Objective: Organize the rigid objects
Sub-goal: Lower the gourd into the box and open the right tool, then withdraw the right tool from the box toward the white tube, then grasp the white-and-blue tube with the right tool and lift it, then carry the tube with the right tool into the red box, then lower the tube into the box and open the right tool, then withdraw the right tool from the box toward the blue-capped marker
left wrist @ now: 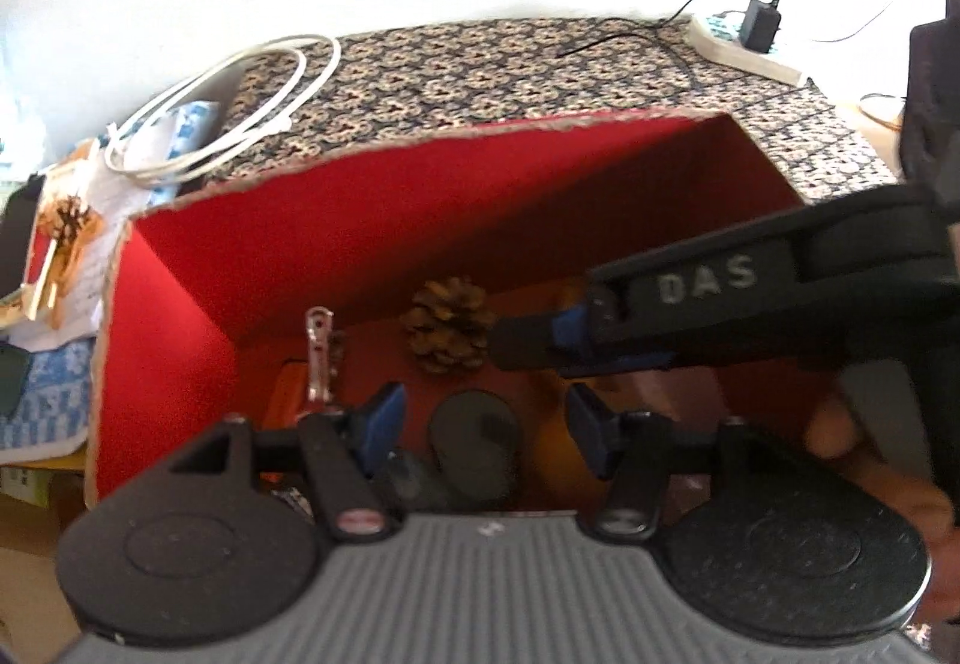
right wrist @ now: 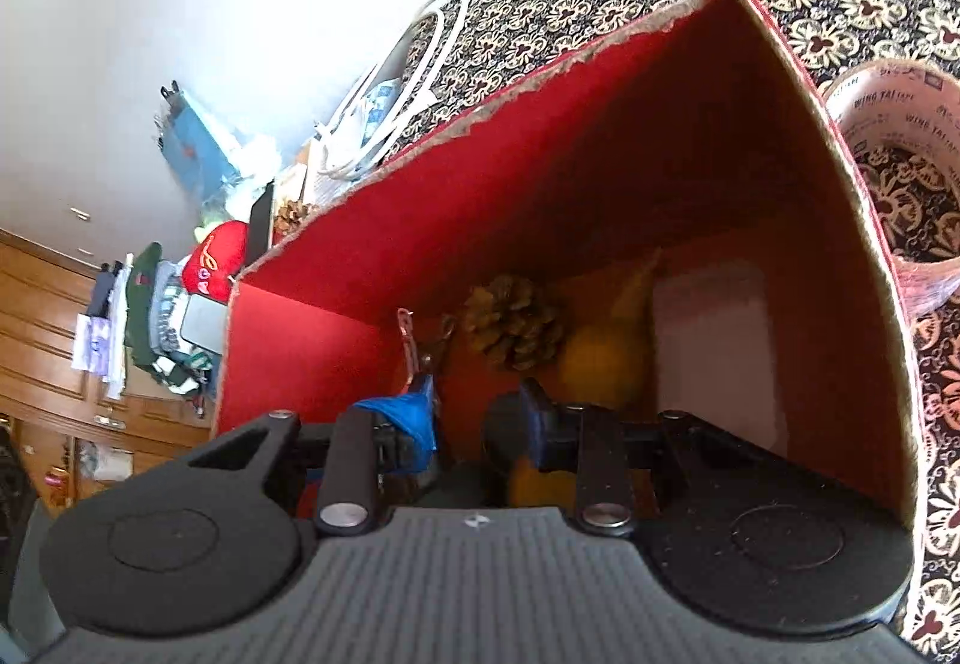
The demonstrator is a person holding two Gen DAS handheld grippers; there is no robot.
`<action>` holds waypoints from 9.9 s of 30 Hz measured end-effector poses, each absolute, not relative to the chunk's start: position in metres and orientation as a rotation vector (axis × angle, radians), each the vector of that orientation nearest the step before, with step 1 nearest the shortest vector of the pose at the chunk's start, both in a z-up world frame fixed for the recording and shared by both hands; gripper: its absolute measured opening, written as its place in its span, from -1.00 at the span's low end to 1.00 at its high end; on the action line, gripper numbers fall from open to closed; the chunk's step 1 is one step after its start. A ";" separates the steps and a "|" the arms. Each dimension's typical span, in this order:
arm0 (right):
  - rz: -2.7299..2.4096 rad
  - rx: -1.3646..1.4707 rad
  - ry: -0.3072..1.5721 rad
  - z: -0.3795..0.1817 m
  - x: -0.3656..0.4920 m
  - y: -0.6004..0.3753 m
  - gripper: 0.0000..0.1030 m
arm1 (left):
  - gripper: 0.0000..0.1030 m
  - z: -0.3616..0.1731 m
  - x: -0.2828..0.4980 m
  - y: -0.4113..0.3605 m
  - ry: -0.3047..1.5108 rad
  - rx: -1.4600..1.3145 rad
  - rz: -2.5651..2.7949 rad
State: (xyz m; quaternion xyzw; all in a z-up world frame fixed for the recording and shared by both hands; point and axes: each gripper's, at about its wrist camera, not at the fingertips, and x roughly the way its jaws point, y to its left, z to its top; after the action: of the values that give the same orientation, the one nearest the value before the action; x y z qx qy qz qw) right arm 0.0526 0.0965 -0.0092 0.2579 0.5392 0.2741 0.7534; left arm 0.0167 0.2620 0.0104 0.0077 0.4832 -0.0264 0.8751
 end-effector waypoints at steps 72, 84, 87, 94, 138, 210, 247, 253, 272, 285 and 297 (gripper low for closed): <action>0.463 0.374 0.687 0.061 -0.033 0.024 -0.67 | 0.53 0.055 -0.035 0.233 0.804 0.023 -0.055; 0.298 0.496 0.719 0.041 -0.044 -0.084 -0.66 | 0.53 0.066 -0.045 0.160 0.766 0.046 -0.104; 0.259 0.522 0.750 0.030 -0.042 -0.107 -0.67 | 0.53 0.067 -0.047 0.137 0.762 0.043 -0.125; 0.264 0.518 0.818 0.008 -0.042 -0.144 -0.72 | 0.47 0.059 -0.050 0.072 0.744 0.099 -0.171; 0.422 0.653 0.994 -0.052 0.024 -0.221 -0.71 | -0.29 -0.074 0.053 -0.038 0.944 0.069 -0.188; 0.707 0.435 0.955 0.039 0.016 0.130 -0.87 | -0.50 0.032 -0.016 0.272 0.801 -0.091 -0.218; 0.531 0.574 1.192 -0.010 0.050 0.132 -0.73 | -0.04 0.004 0.013 0.282 0.962 -0.115 -0.105; 0.577 0.618 1.118 -0.006 0.047 0.128 -0.74 | -0.02 0.004 0.014 0.282 0.960 -0.115 -0.101; 0.545 0.577 1.078 -0.003 0.045 0.128 -0.74 | 0.00 0.006 0.011 0.278 0.945 -0.066 -0.079; 0.465 0.496 0.931 0.026 0.024 0.106 -0.74 | 0.02 0.026 -0.003 0.274 0.917 -0.027 -0.021; 0.409 0.497 0.786 0.063 -0.015 0.047 -0.74 | 0.10 0.052 -0.030 0.238 0.893 0.045 0.048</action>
State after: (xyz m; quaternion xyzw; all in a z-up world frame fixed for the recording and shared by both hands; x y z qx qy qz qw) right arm -0.0154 0.0474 0.0629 0.2377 0.3765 0.1957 0.8738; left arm -0.0303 0.2375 0.0517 0.0217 0.4316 0.0231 0.9015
